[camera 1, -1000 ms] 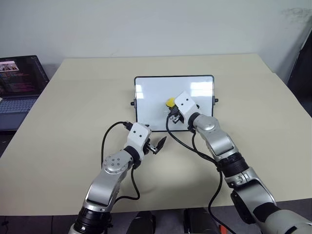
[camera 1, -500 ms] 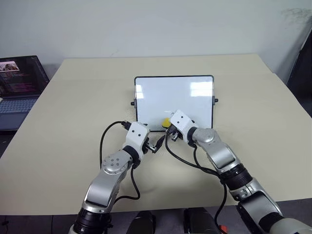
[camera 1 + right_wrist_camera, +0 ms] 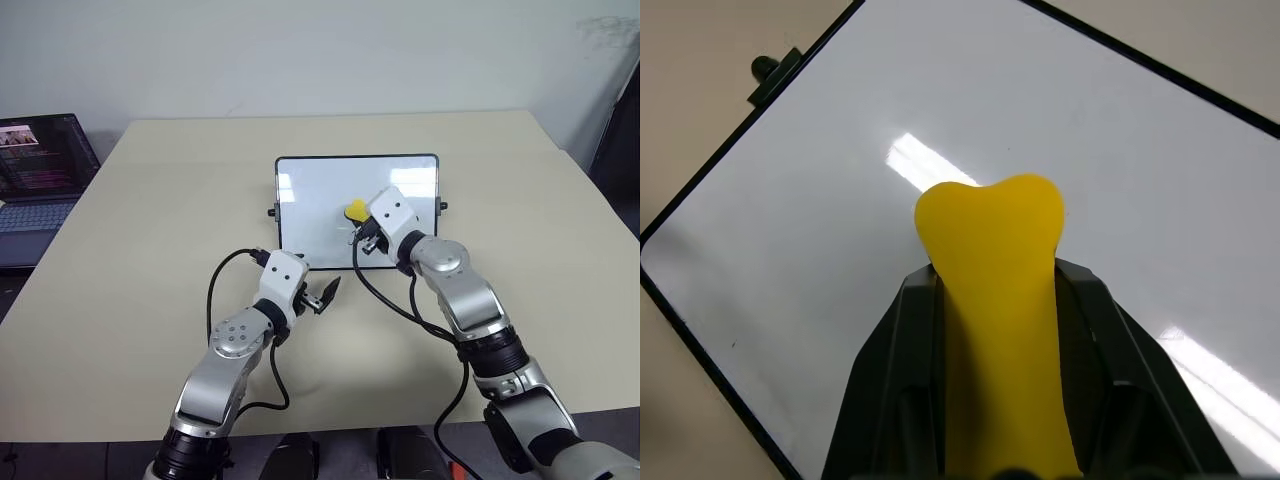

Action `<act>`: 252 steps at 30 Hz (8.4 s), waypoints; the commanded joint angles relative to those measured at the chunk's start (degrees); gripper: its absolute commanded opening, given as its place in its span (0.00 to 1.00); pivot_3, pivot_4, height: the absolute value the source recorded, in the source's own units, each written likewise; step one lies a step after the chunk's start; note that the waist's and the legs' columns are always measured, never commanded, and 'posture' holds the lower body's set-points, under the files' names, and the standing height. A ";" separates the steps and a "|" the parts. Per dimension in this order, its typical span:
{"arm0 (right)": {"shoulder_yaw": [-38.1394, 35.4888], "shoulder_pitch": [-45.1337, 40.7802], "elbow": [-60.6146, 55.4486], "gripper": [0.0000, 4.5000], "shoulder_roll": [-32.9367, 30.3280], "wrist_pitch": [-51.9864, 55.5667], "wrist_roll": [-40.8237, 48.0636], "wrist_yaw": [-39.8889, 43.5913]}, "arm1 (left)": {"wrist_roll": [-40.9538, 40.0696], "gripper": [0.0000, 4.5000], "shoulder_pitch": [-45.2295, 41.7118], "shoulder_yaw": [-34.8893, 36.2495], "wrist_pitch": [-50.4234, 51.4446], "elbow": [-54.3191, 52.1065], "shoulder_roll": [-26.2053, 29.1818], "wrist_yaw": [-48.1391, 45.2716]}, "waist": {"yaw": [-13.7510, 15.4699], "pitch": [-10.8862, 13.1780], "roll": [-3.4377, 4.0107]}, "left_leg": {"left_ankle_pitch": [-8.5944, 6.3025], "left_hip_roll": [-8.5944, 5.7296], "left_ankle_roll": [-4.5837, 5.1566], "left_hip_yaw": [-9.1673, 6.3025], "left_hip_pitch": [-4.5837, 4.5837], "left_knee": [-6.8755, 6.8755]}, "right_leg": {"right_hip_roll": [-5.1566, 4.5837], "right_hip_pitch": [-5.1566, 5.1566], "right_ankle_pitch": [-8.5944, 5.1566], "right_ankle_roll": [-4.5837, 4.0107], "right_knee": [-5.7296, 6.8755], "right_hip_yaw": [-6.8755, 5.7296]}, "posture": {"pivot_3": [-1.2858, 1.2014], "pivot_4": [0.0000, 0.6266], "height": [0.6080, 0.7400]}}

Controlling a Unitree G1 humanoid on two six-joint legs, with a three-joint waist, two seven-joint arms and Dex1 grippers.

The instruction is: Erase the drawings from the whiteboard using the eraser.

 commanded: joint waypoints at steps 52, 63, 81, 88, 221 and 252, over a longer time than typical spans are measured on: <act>-1.29 -13.57 28.44 0.25 -3.01 -10.67 -3.70 -2.69 | 0.07 1.00 -0.08 -0.14 1.53 -4.29 -0.29 0.87 | 0.00 -0.04 -0.02 | 0.42 -0.03 0.20 -0.04 0.16 0.05 | 0.05 0.20 0.44 -0.03 0.10 -0.06 | 0.52 0.24 1.00; 4.33 -4.75 19.30 0.25 -3.84 -8.41 -5.42 4.47 | 0.01 1.00 0.32 0.06 1.90 -4.83 -0.03 0.90 | -0.06 -0.04 -0.03 | 0.57 -0.03 0.20 -0.04 0.14 0.01 | 0.05 0.19 0.54 0.04 0.06 -0.03 | 0.52 0.24 1.00; 6.57 1.08 10.28 0.25 -7.89 -3.16 -6.30 11.19 | 0.16 1.00 0.54 -0.32 1.51 -4.50 -0.52 1.20 | 0.09 -0.04 -0.04 | 0.58 -0.02 0.19 -0.08 0.12 -0.01 | 0.04 0.20 0.42 0.24 0.01 -0.07 | 0.52 0.24 1.00; 2.66 1.63 -0.41 0.25 -8.50 2.35 -4.15 11.07 | 0.17 1.00 0.44 -0.29 0.76 -3.75 -0.55 0.90 | 0.21 0.12 -0.05 | 0.57 -0.03 0.18 -0.12 -0.02 -0.04 | 0.02 0.11 0.44 0.22 -0.10 -0.09 | 0.52 0.24 1.00; -31.69 12.38 -39.27 1.00 -3.92 64.34 14.67 -10.38 | -10.31 1.00 -12.36 -4.99 -16.09 6.66 11.61 -37.17 | -0.09 0.13 -0.01 | 0.55 0.01 0.15 0.05 -0.04 -0.83 | -0.01 0.00 0.52 0.05 -0.73 -0.01 | 0.52 0.24 1.00; -27.41 61.69 -33.70 1.00 6.03 -23.10 8.39 -14.84 | 5.30 1.00 30.69 21.66 -17.59 -15.90 -4.89 14.29 | 0.23 -0.08 -0.01 | 0.49 0.14 0.22 0.15 0.13 -0.84 | -0.01 0.18 0.36 0.28 -0.76 0.09 | 0.52 0.24 1.00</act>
